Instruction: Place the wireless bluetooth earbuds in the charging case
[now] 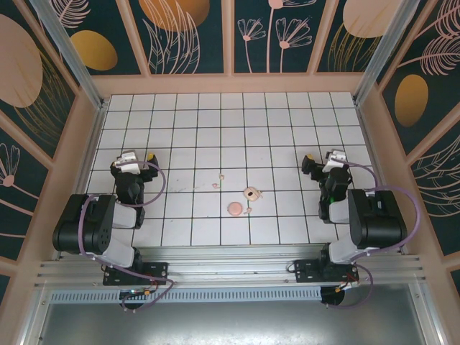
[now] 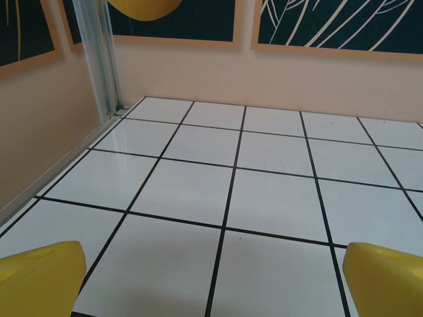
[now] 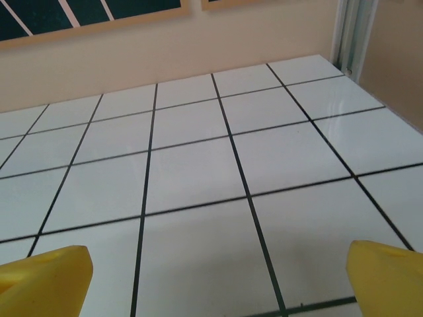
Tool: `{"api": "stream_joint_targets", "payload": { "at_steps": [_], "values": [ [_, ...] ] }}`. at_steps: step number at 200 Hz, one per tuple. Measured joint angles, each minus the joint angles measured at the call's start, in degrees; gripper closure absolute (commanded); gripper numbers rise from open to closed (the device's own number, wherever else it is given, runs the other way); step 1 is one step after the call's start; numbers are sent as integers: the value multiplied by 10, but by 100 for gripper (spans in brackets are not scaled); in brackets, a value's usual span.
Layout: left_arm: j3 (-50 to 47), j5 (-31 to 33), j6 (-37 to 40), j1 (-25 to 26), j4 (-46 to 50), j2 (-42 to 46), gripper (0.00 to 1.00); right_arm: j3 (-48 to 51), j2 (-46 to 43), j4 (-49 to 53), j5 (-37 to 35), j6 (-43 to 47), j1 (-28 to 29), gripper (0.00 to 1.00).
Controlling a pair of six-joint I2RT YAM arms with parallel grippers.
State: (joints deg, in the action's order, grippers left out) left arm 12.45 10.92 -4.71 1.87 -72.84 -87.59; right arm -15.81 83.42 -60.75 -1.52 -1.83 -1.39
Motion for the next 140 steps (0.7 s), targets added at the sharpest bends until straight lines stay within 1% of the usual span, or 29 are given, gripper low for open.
{"api": "stream_joint_targets", "payload": {
  "at_steps": [13, 25, 51, 75, 112, 140],
  "values": [
    [0, 1, 0, 0, 3, 2, 3, -14, -30, 30, 0, 0, 0, 1],
    [5, 3, -1, 0, 19, 9, 8, -17, -63, 52, 0, 0, 0, 1],
    [51, 4, 2, 0, 100, 36, 15, -22, -127, 121, 1, -11, 0, 1],
    [101, 0, 2, 0, 171, 61, 19, -58, -182, 234, 11, -39, 0, 1],
    [148, 2, -18, 15, 264, 94, 22, -146, -207, 381, 37, -90, 3, 1],
    [217, -8, -44, 54, 344, 89, 25, -196, -206, 485, 63, -142, 4, 1]
  ]
}}
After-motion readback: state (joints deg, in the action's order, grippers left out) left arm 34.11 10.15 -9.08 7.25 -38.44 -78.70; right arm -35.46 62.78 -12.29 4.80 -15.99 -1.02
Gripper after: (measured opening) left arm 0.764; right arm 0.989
